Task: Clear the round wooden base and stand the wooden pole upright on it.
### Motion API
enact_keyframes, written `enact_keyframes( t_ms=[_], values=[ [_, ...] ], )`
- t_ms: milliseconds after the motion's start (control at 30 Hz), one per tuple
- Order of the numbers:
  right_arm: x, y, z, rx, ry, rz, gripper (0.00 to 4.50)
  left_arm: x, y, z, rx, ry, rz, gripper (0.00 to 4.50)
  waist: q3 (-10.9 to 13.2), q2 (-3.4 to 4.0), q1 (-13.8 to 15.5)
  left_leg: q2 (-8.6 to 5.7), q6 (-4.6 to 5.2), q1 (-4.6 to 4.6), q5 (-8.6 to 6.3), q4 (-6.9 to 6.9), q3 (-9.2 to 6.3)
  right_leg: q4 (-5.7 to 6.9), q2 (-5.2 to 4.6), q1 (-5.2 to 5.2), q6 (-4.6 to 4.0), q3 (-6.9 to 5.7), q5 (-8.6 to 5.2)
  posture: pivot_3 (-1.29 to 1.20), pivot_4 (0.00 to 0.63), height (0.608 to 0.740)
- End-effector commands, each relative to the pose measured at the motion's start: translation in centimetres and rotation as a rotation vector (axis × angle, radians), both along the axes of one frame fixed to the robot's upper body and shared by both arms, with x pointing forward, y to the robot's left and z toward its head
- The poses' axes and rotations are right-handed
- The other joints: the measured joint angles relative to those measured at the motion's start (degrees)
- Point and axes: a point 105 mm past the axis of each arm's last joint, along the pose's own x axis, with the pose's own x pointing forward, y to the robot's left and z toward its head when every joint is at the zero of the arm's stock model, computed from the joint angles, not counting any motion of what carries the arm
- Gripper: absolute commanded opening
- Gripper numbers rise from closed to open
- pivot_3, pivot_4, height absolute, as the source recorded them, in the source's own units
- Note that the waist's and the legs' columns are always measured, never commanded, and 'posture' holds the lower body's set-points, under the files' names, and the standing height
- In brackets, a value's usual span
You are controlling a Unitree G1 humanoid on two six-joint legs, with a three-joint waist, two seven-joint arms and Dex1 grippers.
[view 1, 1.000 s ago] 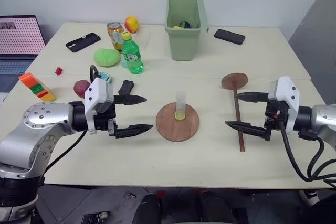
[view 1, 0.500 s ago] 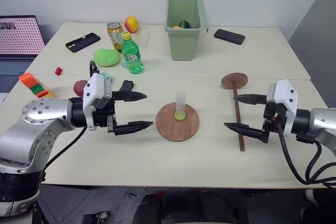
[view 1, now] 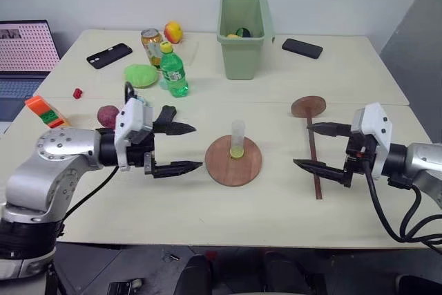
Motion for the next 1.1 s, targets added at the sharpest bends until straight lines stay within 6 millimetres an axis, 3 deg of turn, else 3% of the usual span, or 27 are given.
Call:
enact_keyframes(
  t_ms=[33, 267, 467, 733, 833, 1100],
  values=[
    [-0.5, 0.8, 1.3, 0.006, -0.052, 0.032, 4.5, 0.9, -1.4, -0.9, 0.005, 0.021, -0.016, 4.3, 0.0, 0.0, 0.0, -0.01, 0.0, 0.0, 0.0, 0.0, 0.01, 0.0, 0.0, 0.0, 0.0, 0.01, 0.0, 0.0, 0.15, 0.74],
    [-1.2, 1.0, 1.9, 0.01, -0.058, 0.028, 4.5, 3.6, -3.9, -4.5, 0.008, 0.085, 0.021, 4.3, 0.0, 0.0, -0.1, -0.02, 0.0, -0.11, 0.0, 0.02, -0.03, -0.01, 0.0, -0.07, 0.0, -0.02, 0.0, 0.0, 0.15, 0.74],
    [-1.5, 1.2, 1.9, 0.023, -0.062, 0.007, 4.5, 5.3, -6.3, -5.6, -0.025, 0.065, 0.047, 4.3, 0.0, 0.0, 0.0, -0.05, -0.01, -0.16, 0.01, 0.07, -0.06, 0.0, -0.03, -0.07, 0.0, -0.04, 0.0, 0.0, 0.15, 0.74],
    [-1.6, 1.3, 2.0, 0.036, -0.067, -0.009, 4.5, 7.4, -7.8, -6.0, -0.063, 0.058, 0.104, 4.3, 0.0, -0.01, 0.0, -0.05, -0.01, -0.17, 0.01, 0.09, -0.06, 0.01, -0.02, -0.07, 0.0, -0.05, 0.0, 0.0, 0.15, 0.74],
    [-1.6, 1.4, 2.0, 0.04, -0.069, -0.013, 4.5, 7.3, -8.5, -5.8, -0.089, 0.053, 0.084, 3.82, 0.0, -0.01, 0.0, -0.05, -0.01, -0.19, 0.01, 0.09, -0.06, 0.0, -0.02, -0.08, 0.0, -0.05, 0.0, 0.0, 0.15, 0.74],
    [-1.4, 1.3, 2.0, 0.046, -0.066, -0.019, 4.5, 6.6, -8.5, -6.2, -0.098, 0.052, 0.064, 1.92, 0.0, -0.01, 0.0, -0.04, -0.01, -0.18, 0.01, 0.09, -0.07, 0.01, -0.02, -0.08, 0.0, -0.05, 0.0, 0.0, 0.15, 0.74]
  ],
)
